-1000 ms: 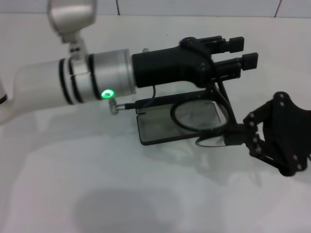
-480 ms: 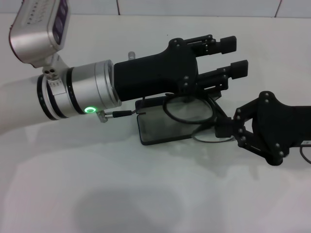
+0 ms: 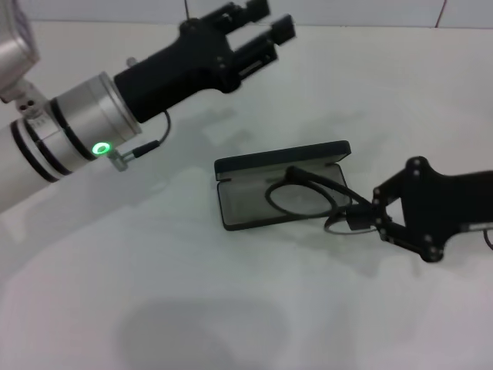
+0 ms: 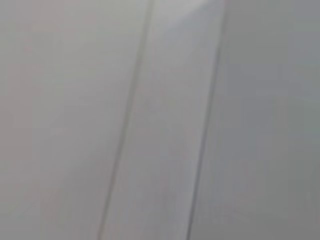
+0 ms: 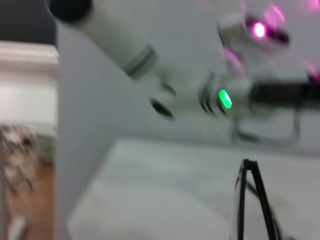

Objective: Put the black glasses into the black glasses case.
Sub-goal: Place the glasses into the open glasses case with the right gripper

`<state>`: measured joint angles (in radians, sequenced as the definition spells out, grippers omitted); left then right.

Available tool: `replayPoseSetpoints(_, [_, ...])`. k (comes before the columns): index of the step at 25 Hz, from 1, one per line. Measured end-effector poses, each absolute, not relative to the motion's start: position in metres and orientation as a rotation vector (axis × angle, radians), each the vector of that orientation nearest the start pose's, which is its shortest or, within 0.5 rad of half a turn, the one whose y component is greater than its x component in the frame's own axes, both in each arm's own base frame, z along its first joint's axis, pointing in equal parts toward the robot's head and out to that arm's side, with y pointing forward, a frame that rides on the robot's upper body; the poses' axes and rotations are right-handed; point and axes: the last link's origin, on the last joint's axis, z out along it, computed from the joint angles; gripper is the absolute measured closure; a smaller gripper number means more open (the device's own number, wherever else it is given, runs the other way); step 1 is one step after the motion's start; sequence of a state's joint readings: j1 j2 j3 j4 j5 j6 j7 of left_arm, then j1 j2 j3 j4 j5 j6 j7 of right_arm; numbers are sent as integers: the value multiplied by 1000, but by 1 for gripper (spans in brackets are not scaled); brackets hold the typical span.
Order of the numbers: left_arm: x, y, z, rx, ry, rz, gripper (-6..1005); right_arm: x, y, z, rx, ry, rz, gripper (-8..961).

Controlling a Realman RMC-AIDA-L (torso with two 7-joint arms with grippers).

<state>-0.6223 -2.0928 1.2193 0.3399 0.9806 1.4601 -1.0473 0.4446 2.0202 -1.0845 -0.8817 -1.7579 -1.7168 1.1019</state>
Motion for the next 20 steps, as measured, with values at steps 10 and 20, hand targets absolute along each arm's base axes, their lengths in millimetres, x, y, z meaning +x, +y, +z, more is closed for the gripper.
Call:
replayPoseSetpoints(10, [-188, 351, -31, -2364, -472, -1378, 430, 202, 334, -9, -2883, -260, 232, 925])
replayPoseSetpoints(20, [-187, 352, -32, -2368, -470, -1377, 430, 194, 340, -27, -2885, -358, 83, 924])
